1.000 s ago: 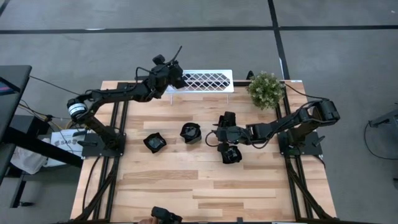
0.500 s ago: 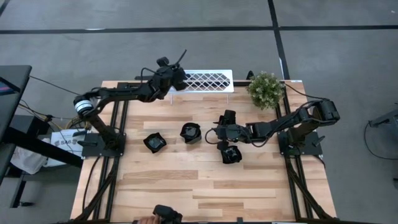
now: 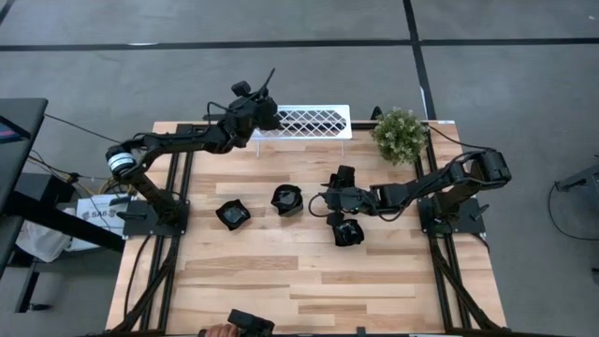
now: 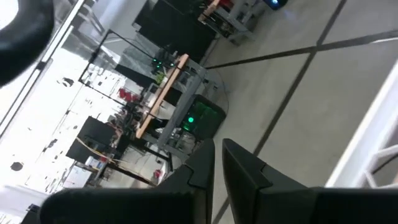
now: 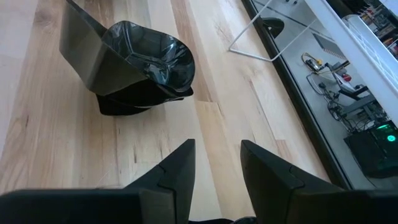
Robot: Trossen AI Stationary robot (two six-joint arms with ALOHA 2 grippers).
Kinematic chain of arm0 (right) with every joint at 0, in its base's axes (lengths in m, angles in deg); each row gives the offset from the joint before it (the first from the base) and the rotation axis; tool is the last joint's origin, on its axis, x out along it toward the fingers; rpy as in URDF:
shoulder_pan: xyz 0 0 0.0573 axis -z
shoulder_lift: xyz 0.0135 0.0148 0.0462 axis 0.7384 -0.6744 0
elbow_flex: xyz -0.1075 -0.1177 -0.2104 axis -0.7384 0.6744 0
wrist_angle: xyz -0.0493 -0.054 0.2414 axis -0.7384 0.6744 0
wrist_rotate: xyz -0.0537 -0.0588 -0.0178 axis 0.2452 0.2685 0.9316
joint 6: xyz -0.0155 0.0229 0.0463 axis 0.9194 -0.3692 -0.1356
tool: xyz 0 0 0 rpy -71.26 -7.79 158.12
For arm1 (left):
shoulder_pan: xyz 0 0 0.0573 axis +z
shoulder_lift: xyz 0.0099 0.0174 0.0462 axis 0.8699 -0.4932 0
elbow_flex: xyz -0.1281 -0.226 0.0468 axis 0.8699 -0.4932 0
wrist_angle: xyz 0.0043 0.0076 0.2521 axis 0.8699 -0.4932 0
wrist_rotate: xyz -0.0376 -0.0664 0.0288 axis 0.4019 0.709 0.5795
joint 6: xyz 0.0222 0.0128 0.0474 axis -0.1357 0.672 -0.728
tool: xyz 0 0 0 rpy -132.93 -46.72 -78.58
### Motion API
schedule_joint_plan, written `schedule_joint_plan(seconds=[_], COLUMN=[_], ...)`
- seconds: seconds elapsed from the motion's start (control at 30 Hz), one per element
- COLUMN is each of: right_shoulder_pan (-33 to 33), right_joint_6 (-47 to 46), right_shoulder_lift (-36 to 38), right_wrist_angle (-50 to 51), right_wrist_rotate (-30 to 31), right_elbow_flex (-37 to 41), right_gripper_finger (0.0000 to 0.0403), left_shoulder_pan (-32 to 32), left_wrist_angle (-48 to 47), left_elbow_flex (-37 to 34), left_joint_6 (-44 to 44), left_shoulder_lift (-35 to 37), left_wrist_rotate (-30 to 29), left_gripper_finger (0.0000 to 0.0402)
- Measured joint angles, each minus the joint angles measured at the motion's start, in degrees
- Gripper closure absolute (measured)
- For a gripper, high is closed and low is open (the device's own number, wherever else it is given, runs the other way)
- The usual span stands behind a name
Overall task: Pick & Place Mini shaped plates
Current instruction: Stack the black square plate on top of the black square plate on the shelf, then put the black leaf shaped plate on the shelf
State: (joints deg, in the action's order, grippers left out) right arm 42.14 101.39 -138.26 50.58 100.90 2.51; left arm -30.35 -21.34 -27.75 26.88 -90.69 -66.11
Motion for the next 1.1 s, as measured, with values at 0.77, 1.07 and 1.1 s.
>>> schedule_joint_plan(seconds=[0.77, 1.07, 1.1], right_shoulder_pan=[-3.83, -7.03, -6.42], right_joint_6=[1.53, -3.86, -5.38], right_shoulder_lift=[0.53, 16.16, 18.34], right_wrist_angle=[1.97, 20.60, 23.41], right_wrist_rotate=[8.14, -2.34, -8.18], right_elbow_flex=[0.02, 0.02, 0.02], right_gripper_finger=[0.0280, 0.0280, 0.0280], left_shoulder_pan=[-21.72, -41.24, -42.86], left_wrist_angle=[-10.10, -10.44, -10.22], left_elbow_flex=[-19.09, -36.11, -37.29], left_joint_6=[24.35, 52.82, 54.56], left_shoulder_lift=[29.61, 47.96, 49.09], left_wrist_rotate=[-1.09, 14.58, 17.07], left_gripper_finger=[0.0368, 0.0368, 0.0368])
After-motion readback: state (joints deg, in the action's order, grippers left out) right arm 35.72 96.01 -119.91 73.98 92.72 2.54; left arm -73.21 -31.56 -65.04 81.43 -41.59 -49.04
